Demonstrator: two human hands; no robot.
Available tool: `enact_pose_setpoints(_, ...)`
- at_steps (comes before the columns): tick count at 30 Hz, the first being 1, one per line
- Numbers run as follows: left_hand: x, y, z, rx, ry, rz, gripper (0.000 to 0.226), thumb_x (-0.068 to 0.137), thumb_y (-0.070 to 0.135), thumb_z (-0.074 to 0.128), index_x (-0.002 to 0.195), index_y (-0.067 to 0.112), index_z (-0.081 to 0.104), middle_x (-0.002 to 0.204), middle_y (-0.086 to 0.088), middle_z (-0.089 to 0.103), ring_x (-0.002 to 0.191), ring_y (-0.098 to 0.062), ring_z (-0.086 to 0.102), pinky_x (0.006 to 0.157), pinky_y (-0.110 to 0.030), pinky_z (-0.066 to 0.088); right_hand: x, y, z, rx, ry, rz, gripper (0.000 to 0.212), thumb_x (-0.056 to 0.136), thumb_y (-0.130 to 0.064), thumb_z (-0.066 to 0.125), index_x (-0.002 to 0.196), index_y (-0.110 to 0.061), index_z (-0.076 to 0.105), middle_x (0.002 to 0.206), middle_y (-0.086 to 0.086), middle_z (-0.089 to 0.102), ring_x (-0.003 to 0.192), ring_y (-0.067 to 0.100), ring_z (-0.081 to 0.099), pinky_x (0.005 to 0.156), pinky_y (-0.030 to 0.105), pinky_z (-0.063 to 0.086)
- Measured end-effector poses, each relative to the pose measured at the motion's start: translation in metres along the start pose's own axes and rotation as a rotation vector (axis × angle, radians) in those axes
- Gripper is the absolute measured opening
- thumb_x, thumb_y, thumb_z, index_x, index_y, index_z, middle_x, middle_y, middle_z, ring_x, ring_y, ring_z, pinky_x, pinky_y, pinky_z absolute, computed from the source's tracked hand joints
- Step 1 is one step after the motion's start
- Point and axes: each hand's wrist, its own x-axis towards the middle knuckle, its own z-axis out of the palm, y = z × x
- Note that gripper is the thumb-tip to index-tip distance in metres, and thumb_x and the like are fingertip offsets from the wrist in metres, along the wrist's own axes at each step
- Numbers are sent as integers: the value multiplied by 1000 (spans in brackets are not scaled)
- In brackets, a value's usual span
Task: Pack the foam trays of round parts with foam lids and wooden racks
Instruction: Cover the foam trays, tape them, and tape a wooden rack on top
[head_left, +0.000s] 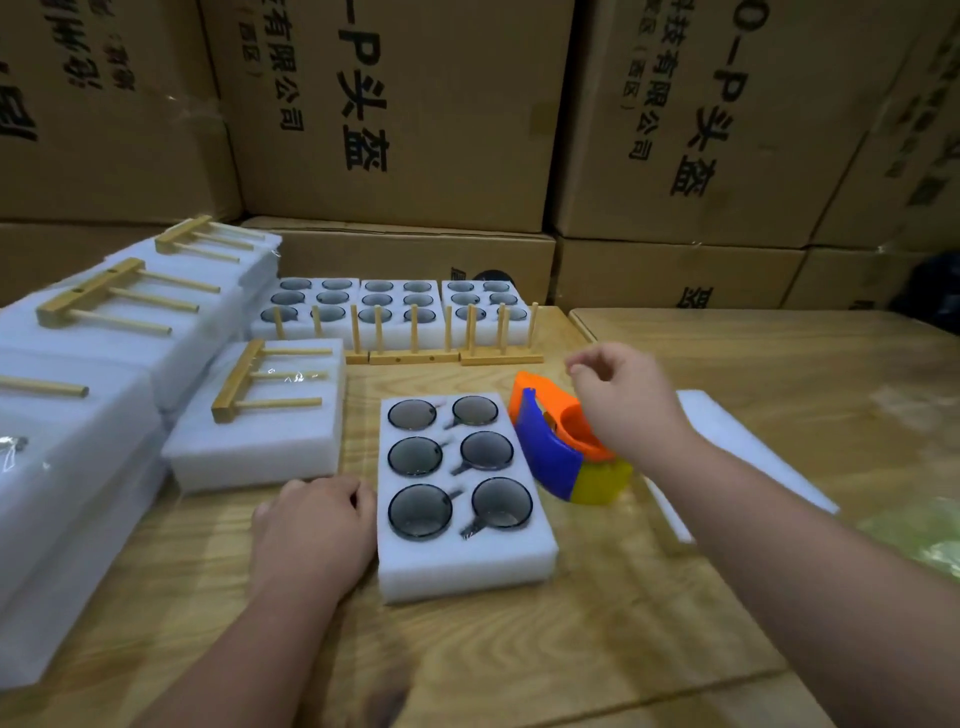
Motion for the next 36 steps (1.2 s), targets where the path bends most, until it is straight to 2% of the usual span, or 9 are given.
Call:
enact_pose_setpoints(2,-1,1,-1,-3,2,-4,40,100,39,30,77,25,59,81,8,66,87,-20,47,81,-37,41,23,27,-31,-116,109,88,15,94,-23,57,102,-28,69,98,-5,72,92,20,66,72,28,46)
enact_pose_setpoints(4,0,1,-2,-15,2,-11,40,100,39,30,77,25,58,81,8,65,87,-19,46,83,-37,42,42,57,-58,-331,119,297,40,92,-30,61,129,-15,63,123,12,67,111,33,62,86,36,51)
enact_pose_setpoints(8,-1,0,-2,-27,11,-11,39,100,40,30,76,26,58,82,9,66,86,-18,46,83,-37,42,53,97,-93,-610,-214,717,87,85,-59,73,149,-8,44,153,17,45,135,39,47,105,46,43)
enact_pose_setpoints(12,-2,2,-1,-30,29,-8,40,99,39,31,71,25,56,73,9,61,83,-19,48,80,-37,41,53,109,-100,-570,-364,785,96,80,-62,77,152,-7,42,155,13,44,136,34,47,103,42,38)
enact_pose_setpoints(18,-2,2,-1,-43,22,-14,38,99,36,32,68,25,52,70,10,57,82,-19,47,83,-37,40,56,95,-101,-666,-184,662,79,69,-47,92,122,1,58,89,9,58,75,25,55,70,36,45)
enact_pose_setpoints(22,-2,3,-1,-49,20,-13,37,99,37,32,72,24,53,72,10,56,84,-18,46,84,-37,39,65,65,-113,-754,-118,484,64,82,-32,84,130,1,59,120,19,64,103,36,61,85,39,52)
enact_pose_setpoints(24,-2,3,-2,-37,21,-14,37,99,37,32,74,24,56,73,9,58,85,-19,47,83,-37,38,71,39,-123,-757,-76,381,50,85,-26,81,125,0,66,113,19,66,107,38,62,89,41,53)
enact_pose_setpoints(30,-2,4,-2,-31,17,-12,37,99,38,33,73,23,55,71,9,55,84,-19,45,81,-36,35,71,-36,-140,-225,33,205,20,91,-31,74,103,-15,70,98,9,69,88,32,67,83,46,55)
enact_pose_setpoints(36,-2,4,-3,-38,26,-20,37,99,39,33,69,23,49,67,8,50,82,-19,43,81,-36,36,39,-66,-85,134,-168,195,9,95,-23,70,93,-14,73,81,7,79,64,19,75,59,32,58)
